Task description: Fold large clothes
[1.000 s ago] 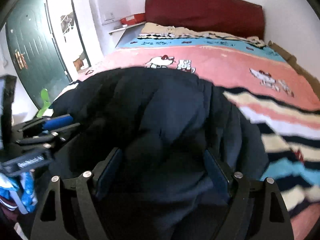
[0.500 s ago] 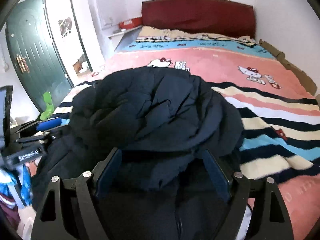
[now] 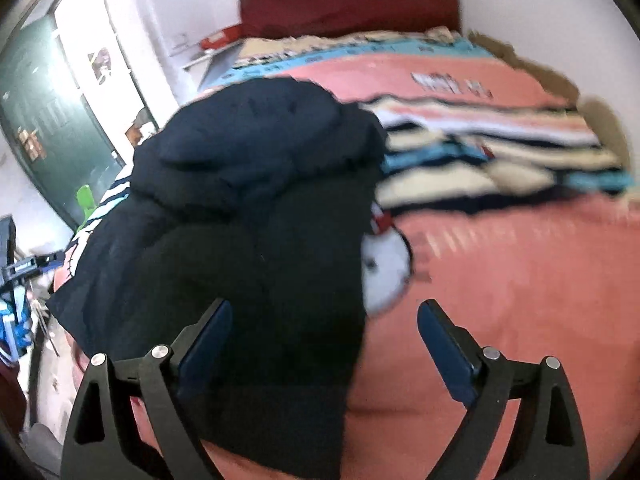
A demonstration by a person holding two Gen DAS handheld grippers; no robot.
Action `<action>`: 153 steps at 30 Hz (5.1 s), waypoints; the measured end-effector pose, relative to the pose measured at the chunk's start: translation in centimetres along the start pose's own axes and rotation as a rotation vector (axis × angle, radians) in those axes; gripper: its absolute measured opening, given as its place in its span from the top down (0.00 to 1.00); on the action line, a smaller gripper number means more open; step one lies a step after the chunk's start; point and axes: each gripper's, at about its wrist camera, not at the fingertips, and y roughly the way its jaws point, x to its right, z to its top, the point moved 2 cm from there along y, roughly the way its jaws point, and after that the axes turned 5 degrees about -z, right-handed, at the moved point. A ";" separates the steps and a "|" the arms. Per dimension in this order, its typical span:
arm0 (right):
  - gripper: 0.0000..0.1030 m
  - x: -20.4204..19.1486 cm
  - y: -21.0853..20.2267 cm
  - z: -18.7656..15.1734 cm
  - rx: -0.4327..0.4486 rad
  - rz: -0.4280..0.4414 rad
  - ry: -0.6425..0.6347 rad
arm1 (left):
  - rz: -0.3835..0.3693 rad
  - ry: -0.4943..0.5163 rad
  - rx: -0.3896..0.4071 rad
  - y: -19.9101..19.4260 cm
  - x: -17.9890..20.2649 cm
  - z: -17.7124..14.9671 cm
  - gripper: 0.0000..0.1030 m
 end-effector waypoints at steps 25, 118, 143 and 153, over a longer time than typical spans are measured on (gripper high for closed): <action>0.11 -0.8 6.3 -7.2 -0.193 0.247 0.133 | -0.390 -0.274 -0.093 3.3 -2.7 -6.1 0.41; 0.19 -13.0 23.8 34.3 0.032 0.086 -0.080 | 0.102 0.467 -0.058 27.6 27.7 33.2 0.43; 0.09 -10.1 34.7 37.4 -0.092 0.035 -0.027 | 0.259 0.492 -0.103 38.6 26.6 36.6 0.31; 0.09 -6.8 30.5 35.3 -0.037 0.112 -0.025 | 0.296 0.399 -0.021 34.2 20.6 37.0 0.31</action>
